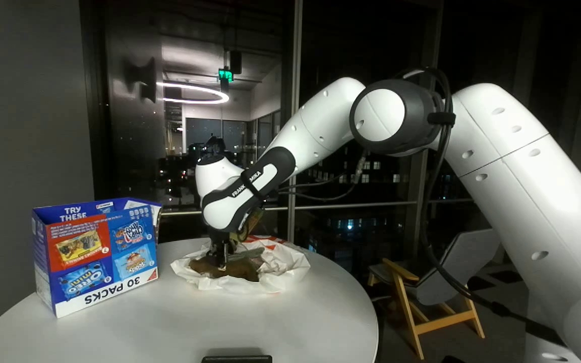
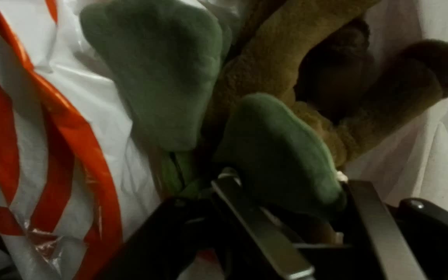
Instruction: Remove the duster and the moose toy from the plastic
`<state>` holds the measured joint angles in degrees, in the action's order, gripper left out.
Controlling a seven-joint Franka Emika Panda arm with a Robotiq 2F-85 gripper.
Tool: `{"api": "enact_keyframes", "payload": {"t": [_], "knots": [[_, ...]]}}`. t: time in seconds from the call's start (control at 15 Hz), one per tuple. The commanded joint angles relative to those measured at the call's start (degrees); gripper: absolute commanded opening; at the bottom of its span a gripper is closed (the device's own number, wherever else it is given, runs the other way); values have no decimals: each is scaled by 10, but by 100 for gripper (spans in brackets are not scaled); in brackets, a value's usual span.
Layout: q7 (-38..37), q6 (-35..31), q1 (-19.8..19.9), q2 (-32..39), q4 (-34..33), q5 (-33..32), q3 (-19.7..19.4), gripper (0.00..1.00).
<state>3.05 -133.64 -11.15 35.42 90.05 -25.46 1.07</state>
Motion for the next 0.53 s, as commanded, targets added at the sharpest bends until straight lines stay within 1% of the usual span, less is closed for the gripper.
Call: {"api": "enact_keyframes", "payload": {"t": [0.0, 0.07, 0.13, 0.27, 0.33, 0.4, 0.47], "knots": [[-5, 18, -10, 6, -22, 6, -6, 23], [-2, 19, -9, 4, -23, 9, -3, 14], [-3, 19, -8, 2, -23, 11, -3, 10], [-4, 17, -6, -4, -21, 15, -2, 7], [-5, 16, -6, -8, -19, 15, -3, 9], [-6, 13, -5, -14, -15, 16, -2, 7], [-10, 12, -6, -21, -12, 15, -3, 9]]}}
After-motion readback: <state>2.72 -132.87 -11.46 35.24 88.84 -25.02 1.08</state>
